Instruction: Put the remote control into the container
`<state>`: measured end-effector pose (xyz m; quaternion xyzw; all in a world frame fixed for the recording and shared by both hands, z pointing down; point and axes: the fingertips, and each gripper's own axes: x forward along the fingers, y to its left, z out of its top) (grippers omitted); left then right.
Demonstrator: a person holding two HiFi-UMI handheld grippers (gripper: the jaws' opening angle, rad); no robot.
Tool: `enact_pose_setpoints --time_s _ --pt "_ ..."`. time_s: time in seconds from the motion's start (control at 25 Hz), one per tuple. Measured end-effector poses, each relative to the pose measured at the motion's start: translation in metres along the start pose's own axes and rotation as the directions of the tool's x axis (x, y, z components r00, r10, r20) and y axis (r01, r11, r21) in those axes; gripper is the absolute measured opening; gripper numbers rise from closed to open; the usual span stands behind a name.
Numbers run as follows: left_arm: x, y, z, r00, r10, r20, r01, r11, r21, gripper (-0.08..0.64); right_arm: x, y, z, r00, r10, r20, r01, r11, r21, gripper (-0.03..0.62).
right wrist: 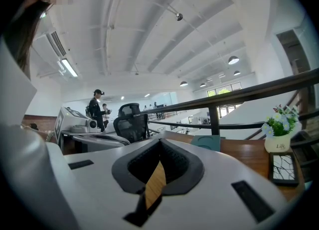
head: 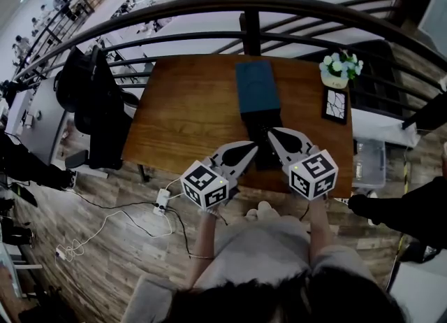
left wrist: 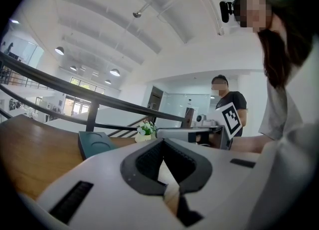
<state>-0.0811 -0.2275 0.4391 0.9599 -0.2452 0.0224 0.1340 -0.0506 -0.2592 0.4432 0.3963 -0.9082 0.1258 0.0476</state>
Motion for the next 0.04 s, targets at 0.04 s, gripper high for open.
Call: enact_pose_setpoints --time_s 0.04 --pt "0.0009 -0.0006 0.0000 1.000 -0.002 -0.001 0.002 1.000 -0.001 0.003 -0.0006 -0.0005 0.0000 1.000 0.000 -0.001 0.000 1.000 0.000 0.029"
